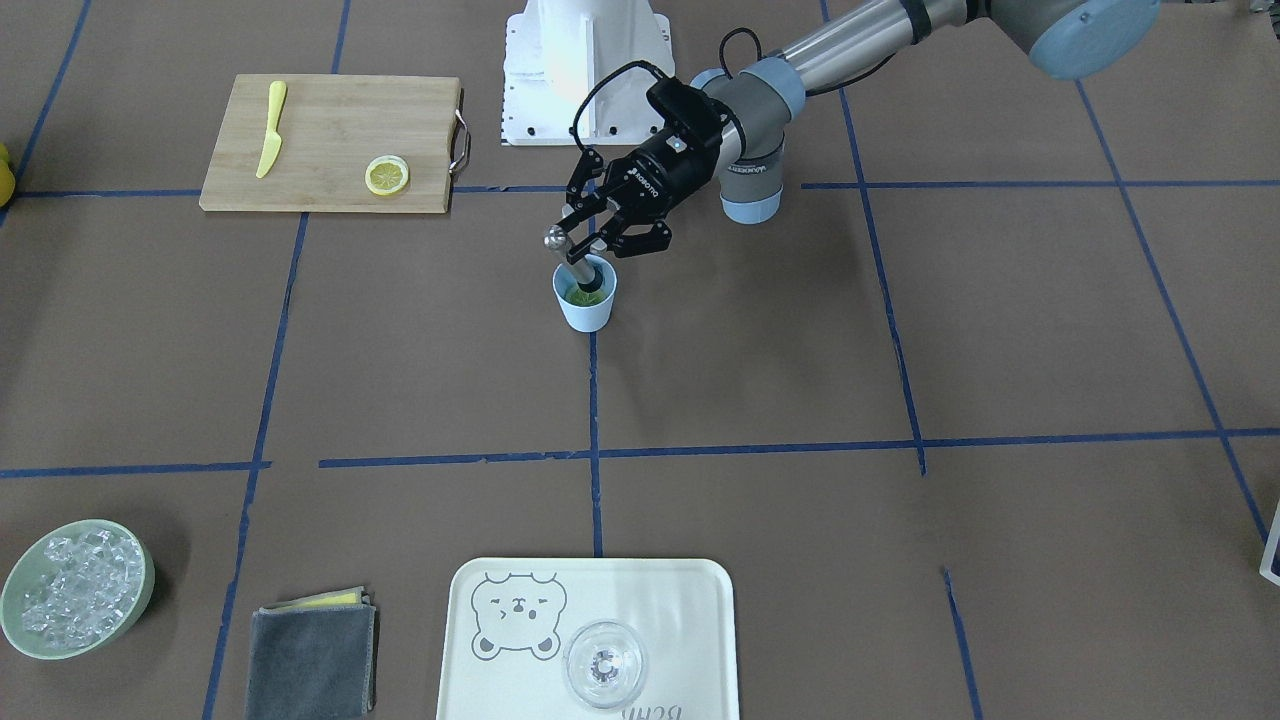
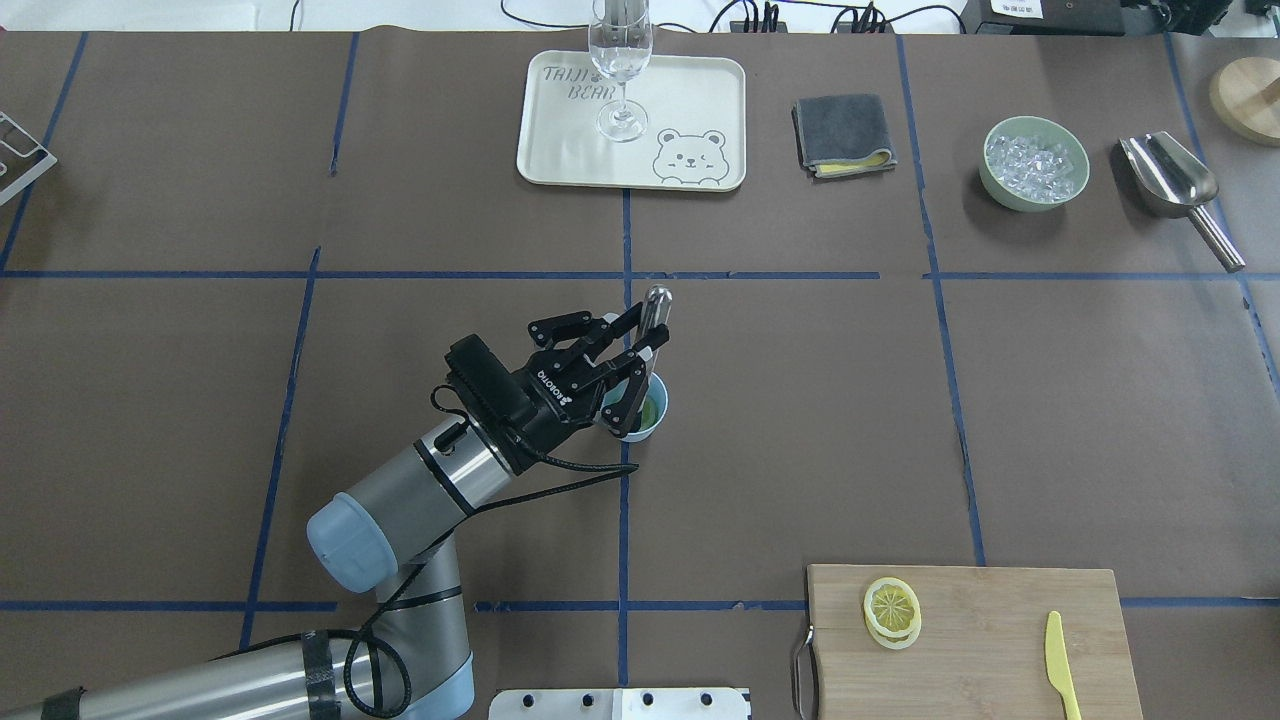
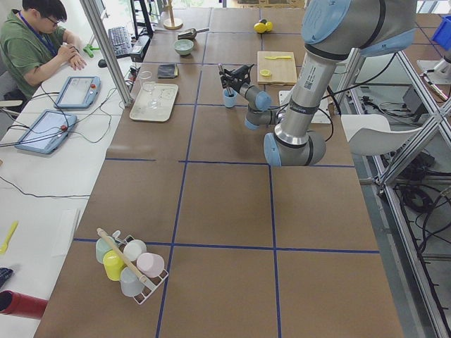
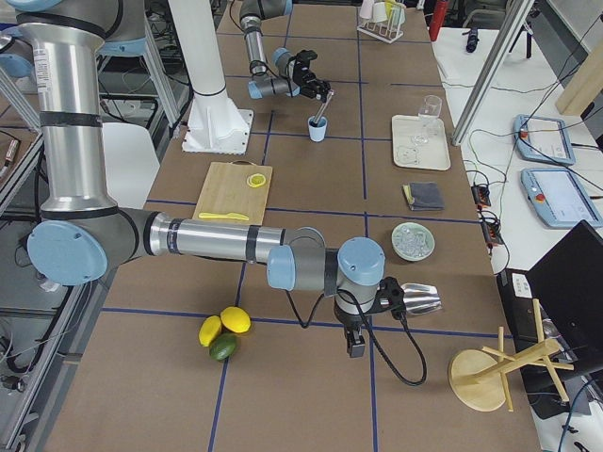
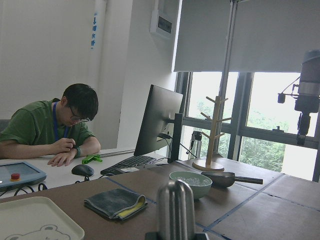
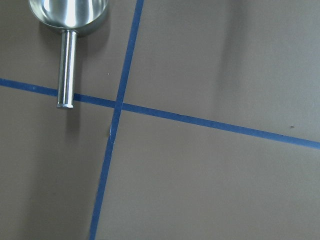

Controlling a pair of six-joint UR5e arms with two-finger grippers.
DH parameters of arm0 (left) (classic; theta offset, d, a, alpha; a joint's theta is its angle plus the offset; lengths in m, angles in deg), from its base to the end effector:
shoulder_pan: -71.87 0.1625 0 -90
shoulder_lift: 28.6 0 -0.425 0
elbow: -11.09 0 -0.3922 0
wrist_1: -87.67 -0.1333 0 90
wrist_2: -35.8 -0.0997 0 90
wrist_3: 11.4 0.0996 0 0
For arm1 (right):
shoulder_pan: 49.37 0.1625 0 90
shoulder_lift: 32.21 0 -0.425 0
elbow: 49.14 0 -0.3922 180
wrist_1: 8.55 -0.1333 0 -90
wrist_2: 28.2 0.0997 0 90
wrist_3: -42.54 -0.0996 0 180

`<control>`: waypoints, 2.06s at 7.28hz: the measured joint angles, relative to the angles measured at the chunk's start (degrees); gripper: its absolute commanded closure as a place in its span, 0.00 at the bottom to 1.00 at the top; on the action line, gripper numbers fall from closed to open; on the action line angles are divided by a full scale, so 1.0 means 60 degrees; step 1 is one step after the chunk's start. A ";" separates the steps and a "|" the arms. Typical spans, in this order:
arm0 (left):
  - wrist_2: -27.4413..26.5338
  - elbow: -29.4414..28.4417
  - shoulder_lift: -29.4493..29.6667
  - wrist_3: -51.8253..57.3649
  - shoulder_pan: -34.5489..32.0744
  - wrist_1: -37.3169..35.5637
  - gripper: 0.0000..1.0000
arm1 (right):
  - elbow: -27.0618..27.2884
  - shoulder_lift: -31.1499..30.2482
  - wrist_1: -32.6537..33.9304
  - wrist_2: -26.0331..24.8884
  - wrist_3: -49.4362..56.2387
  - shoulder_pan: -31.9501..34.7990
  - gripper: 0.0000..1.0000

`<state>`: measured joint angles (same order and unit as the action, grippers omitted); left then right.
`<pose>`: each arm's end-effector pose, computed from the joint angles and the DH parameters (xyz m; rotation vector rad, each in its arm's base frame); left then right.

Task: Squeeze lemon into cup
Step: 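Press the muddler down onto the lemon inside the cup, then lift the muddler out and carry it back to its spot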

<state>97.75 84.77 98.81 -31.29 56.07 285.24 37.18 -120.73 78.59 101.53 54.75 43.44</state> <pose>0.5576 -0.3450 0.2262 1.6458 1.3908 -0.0062 0.0942 -0.4994 0.6779 0.1017 -0.6868 -0.1614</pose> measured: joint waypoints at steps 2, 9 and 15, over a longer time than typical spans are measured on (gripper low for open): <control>-0.0018 0.0458 -0.0016 -0.0060 -0.0151 0.0000 1.00 | 0.0008 0.0008 -0.0002 0.0000 -0.0009 0.0000 0.00; 0.0203 0.2513 -0.1177 -0.3093 -0.1082 -0.5189 1.00 | -0.0012 0.0014 0.0008 0.0000 -0.0014 0.0000 0.00; 0.4224 0.4642 -0.2018 -0.4175 -0.3602 -1.3259 1.00 | -0.0013 -0.0021 0.0008 0.0000 -0.0025 0.0000 0.00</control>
<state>123.09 112.63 86.70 -56.35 34.46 205.69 37.10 -120.86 78.63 101.53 54.60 43.44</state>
